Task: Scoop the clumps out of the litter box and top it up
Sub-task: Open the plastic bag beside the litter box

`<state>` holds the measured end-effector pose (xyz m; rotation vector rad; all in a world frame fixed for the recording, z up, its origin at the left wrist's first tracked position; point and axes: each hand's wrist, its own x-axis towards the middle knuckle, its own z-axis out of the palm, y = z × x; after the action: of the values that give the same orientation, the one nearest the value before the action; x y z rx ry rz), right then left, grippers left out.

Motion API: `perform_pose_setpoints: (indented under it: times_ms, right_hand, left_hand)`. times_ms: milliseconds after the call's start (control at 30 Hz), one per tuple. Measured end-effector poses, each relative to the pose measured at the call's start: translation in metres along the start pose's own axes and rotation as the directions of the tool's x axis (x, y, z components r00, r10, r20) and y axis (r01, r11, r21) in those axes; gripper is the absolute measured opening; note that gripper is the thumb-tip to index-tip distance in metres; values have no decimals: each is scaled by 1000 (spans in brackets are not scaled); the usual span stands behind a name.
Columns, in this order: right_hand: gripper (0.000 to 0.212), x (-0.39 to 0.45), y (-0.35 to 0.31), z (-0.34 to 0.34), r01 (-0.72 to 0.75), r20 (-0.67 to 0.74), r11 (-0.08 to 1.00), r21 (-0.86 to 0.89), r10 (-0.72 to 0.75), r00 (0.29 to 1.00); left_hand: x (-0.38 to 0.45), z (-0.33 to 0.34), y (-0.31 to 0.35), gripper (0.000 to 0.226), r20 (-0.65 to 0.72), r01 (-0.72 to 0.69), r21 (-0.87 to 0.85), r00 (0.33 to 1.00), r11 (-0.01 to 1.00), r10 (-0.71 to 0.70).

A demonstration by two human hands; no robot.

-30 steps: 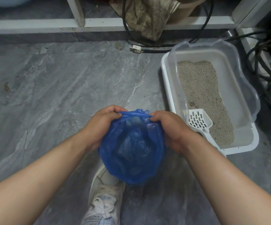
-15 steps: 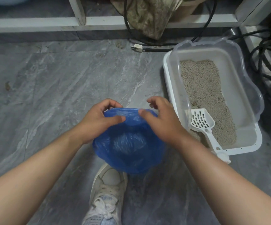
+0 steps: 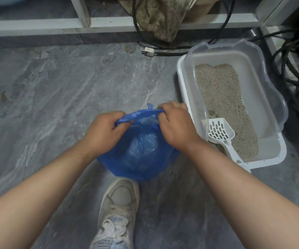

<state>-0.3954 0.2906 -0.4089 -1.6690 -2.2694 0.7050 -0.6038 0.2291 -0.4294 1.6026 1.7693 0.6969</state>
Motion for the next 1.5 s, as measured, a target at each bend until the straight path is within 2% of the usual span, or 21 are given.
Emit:
perform_pose_setpoints:
  times_ms: [100, 233, 400, 467, 533, 567, 633, 667, 733, 833, 900, 1000, 1067, 1167, 1267, 1367, 1500]
  right_hand:
    - [39, 1, -4, -8, -16, -139, 998, -67, 7, 990]
    - [47, -2, -3, -12, 54, -155, 991, -124, -73, 985]
    - [36, -11, 6, -8, 32, -224, 997, -72, -47, 974]
    - [32, -13, 7, -7, 1, -269, 995, -98, -27, 963]
    - [32, -16, 8, -9, -17, -302, 993, -115, -19, 953]
    - [33, -18, 8, -11, -17, -308, 994, -111, -19, 951]
    - [34, -22, 10, -16, -11, -305, 996, -89, -17, 952]
    - [33, -25, 12, -19, -6, -302, 997, -74, -17, 953]
    - [32, -33, 18, -27, 4, -304, 999, -41, -16, 952]
    - [31, -51, 35, -40, -55, -312, 998, -18, 46, 949]
    - [30, -63, 55, -49, -154, -327, 987, -35, 134, 935]
    - [34, -78, 86, -61, -355, -281, 929, -107, 314, 907]
    - [39, -87, 103, -68, -480, -218, 857, -188, 440, 871]
    - [46, -100, 123, -73, -573, -107, 747, -337, 574, 812]
    - [49, -107, 135, -74, -572, -16, 714, -403, 620, 785]
    - [44, -108, 139, -73, -571, 40, 727, -381, 630, 775]
    - [41, -105, 140, -73, -605, 97, 736, -305, 656, 749]
  left_hand:
    - [4, 2, 5, 37, -62, 91, -54, 994, 994, -94]
    - [7, 7, 14, 34, -49, 277, -183, 956, 943, -290]
    - [3, 15, 17, 33, -6, 325, -221, 943, 920, -334]
    - [1, 16, 19, 35, -8, 303, -131, 952, 944, -307]
    - [0, 16, 19, 16, -25, 286, -18, 958, 958, -287]
    - [-2, 15, 21, 25, -30, 282, 48, 959, 958, -281]
    - [-3, 15, 24, 73, -78, 232, 112, 971, 966, -224]
    - [-2, 16, 29, 82, -123, 176, 147, 980, 973, -159]
    - [-2, 17, 45, 77, -197, 36, 189, 980, 981, 2]
    - [1, 22, 67, 52, -250, -178, 198, 942, 964, 225]
    - [2, 33, 76, 32, -193, -301, 189, 922, 935, 336]
    - [0, 56, 85, 23, 64, -329, 132, 944, 935, 323]
    - [-6, 74, 84, 30, 301, -292, 171, 925, 941, 232]
    - [-15, 95, 78, 59, 549, -292, 300, 832, 908, 86]
    - [-19, 108, 78, 73, 623, -298, 359, 782, 884, 10]
    - [-18, 114, 83, 80, 633, -291, 386, 774, 876, -22]
    - [-10, 116, 88, 95, 621, -197, 376, 779, 905, -88]
